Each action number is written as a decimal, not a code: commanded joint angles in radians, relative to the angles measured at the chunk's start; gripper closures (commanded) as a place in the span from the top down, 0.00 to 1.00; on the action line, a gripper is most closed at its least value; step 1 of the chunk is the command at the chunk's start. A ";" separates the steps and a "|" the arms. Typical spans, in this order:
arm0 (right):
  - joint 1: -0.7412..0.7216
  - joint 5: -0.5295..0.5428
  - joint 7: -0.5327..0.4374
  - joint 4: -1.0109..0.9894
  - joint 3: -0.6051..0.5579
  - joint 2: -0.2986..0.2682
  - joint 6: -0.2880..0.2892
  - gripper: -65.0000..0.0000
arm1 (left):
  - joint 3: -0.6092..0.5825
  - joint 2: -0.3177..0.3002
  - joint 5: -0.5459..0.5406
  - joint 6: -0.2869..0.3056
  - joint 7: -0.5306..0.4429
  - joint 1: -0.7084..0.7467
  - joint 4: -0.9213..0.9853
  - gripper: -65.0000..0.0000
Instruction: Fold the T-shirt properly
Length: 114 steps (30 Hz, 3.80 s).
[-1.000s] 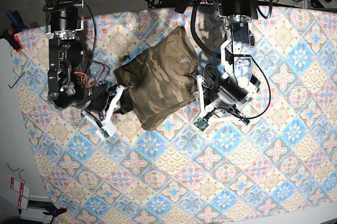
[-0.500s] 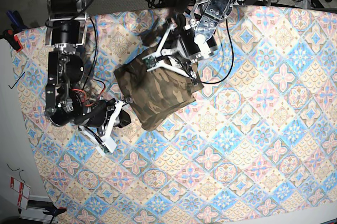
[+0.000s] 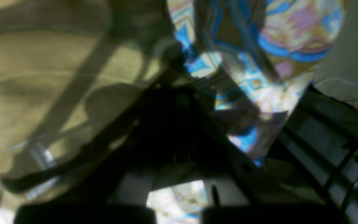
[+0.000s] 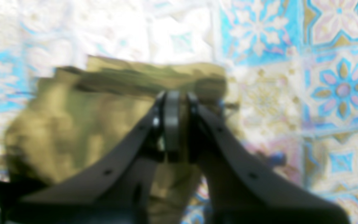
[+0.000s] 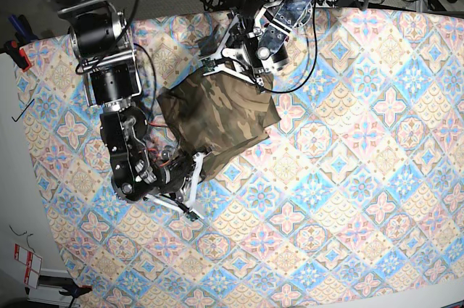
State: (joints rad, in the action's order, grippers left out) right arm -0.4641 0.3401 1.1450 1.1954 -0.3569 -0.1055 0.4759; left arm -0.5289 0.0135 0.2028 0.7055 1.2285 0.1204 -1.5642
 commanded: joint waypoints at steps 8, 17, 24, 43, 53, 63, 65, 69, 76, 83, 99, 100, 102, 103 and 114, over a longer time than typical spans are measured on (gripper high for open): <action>-0.081 0.007 -0.147 -0.202 -0.087 0.002 0.005 0.06 | 0.002 0.004 0.002 -0.007 -0.062 -0.063 0.118 0.00; -0.074 0.006 -0.153 -0.225 -0.136 -0.078 0.005 0.06 | 0.005 -0.097 0.001 -0.007 -0.040 -0.126 0.118 0.00; -0.035 0.006 -0.148 -0.223 -0.136 -0.155 0.005 0.06 | 0.043 -0.140 0.001 -0.007 -0.011 -0.153 0.117 0.00; 0.275 0.006 0.026 0.212 -0.136 -0.202 0.005 0.06 | 0.180 -0.111 0.001 -0.007 -0.013 -0.276 0.118 0.00; 0.370 0.009 0.037 0.275 -0.172 -0.139 0.005 0.06 | 0.180 -0.053 0.002 -0.007 -0.020 -0.337 0.121 0.00; 0.368 0.007 0.036 0.277 -0.262 -0.070 0.004 0.06 | 0.180 -0.005 0.002 -0.007 -0.019 -0.379 0.123 0.00; 0.368 0.007 0.036 0.277 -0.262 -0.070 0.004 0.06 | 0.180 -0.004 0.002 -0.007 -0.019 -0.379 0.123 0.00; 0.364 0.007 0.036 0.277 -0.250 -0.070 0.004 0.06 | 0.183 -0.004 0.001 -0.007 -0.019 -0.382 0.117 0.00; 0.368 0.007 0.111 0.349 0.038 -0.070 0.004 0.06 | 0.244 -0.013 0.019 -0.007 -0.009 -0.416 0.077 0.00; 0.368 0.007 0.251 0.587 0.336 -0.073 0.004 0.06 | 0.358 -0.005 0.241 -0.007 0.015 -0.314 -0.224 0.00; 0.686 0.006 0.178 0.737 0.672 -0.050 0.004 0.05 | 0.746 0.088 0.383 -0.007 -0.565 0.186 -0.436 0.00; 0.709 0.006 0.166 0.737 0.680 -0.038 0.004 0.05 | 0.763 0.093 0.383 -0.007 -0.600 0.215 -0.436 0.00; 0.758 0.006 0.135 0.743 0.691 -0.020 0.004 0.05 | 0.795 0.115 0.383 -0.007 -0.672 0.262 -0.437 0.00; 0.778 0.006 0.123 0.745 0.697 -0.017 0.004 0.05 | 0.810 0.124 0.383 -0.007 -0.703 0.282 -0.439 0.00; 0.985 0.006 -0.056 0.759 0.704 0.003 0.004 0.05 | 1.039 0.144 0.229 -0.007 -1.091 0.444 -0.437 0.00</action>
State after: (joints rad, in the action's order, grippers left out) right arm 0.5163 0.3443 1.1080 1.9305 0.3408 -0.0864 0.4816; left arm 0.5049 0.1555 0.4526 0.7071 0.1646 0.5621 -1.9823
